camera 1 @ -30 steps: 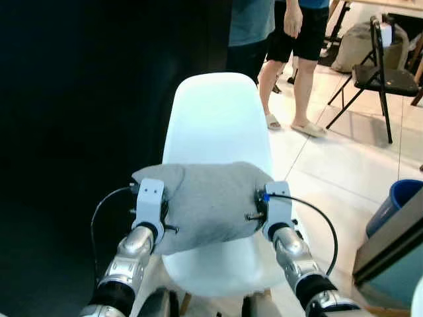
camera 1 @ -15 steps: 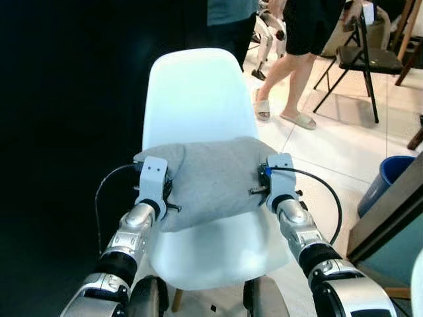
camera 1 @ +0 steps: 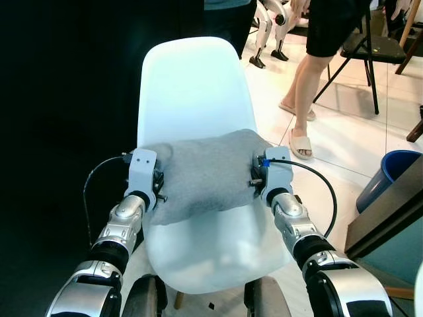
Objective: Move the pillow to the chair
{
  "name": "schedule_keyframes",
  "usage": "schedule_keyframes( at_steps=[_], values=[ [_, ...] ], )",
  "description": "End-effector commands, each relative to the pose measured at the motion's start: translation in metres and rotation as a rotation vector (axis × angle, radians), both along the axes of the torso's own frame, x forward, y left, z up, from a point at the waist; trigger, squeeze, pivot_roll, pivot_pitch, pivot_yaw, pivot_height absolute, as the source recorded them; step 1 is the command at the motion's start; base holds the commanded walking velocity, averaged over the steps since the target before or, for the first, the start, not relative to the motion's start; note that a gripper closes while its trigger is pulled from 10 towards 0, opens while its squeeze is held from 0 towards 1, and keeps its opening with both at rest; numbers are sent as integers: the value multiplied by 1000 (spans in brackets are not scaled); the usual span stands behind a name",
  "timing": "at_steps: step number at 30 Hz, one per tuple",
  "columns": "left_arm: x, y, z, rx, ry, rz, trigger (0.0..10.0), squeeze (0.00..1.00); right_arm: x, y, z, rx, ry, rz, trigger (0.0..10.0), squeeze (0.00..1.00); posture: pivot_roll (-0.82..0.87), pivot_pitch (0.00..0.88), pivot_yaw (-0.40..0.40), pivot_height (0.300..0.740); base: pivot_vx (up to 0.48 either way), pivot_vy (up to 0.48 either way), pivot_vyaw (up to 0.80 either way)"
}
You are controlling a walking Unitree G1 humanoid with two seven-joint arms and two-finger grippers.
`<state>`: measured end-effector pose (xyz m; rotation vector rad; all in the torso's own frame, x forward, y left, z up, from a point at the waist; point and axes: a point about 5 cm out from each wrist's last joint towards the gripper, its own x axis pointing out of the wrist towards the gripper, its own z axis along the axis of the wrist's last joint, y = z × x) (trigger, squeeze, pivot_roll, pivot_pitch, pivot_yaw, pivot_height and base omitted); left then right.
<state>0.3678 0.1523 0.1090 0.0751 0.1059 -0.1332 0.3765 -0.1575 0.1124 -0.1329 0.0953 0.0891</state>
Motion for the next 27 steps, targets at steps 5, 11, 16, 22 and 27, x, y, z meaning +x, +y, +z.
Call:
schedule_keyframes(
  at_steps=[5,11,16,22,27],
  values=[
    [-2,-7,-4,-16,-6,-48,10000,1000,0,0,2,-26,-26,0,10000,1000,59,150,-25,595,0,0,0],
    [-7,-7,-9,-26,1,-58,10000,1000,-2,-7,-1,-29,-24,-24,10000,1000,61,145,-24,595,0,0,0],
    [-14,4,-14,58,-12,-29,10000,796,-8,-24,-12,-66,18,-128,10000,976,66,134,-23,595,0,0,0],
    [-23,45,-1,20,-122,200,10000,0,-14,-45,-5,-19,-89,-254,10000,0,74,118,-20,595,0,0,0],
    [-29,59,18,-30,-196,287,10000,0,-18,-36,11,214,-231,-174,10000,0,79,84,-15,595,0,0,0]
  ],
)
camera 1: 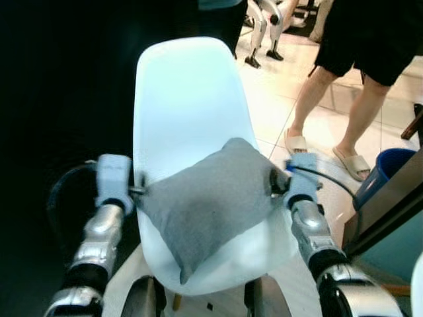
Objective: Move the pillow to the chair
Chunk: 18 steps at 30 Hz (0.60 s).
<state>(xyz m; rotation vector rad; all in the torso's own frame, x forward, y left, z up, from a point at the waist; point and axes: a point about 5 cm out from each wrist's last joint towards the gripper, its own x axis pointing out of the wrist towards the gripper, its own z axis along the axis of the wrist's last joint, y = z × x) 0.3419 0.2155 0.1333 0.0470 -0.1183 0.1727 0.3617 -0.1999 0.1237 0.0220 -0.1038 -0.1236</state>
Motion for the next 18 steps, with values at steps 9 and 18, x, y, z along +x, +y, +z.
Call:
schedule_keyframes(
  at_steps=[9,18],
  values=[
    [-6,-47,-19,-2,85,-132,10000,0,-13,41,-2,-193,-103,158,10000,0,75,51,0,595,0,0,0],
    [-11,-67,-28,38,144,-166,10000,0,-23,62,-26,-164,15,281,10000,0,74,29,0,595,0,0,0]
  ],
)
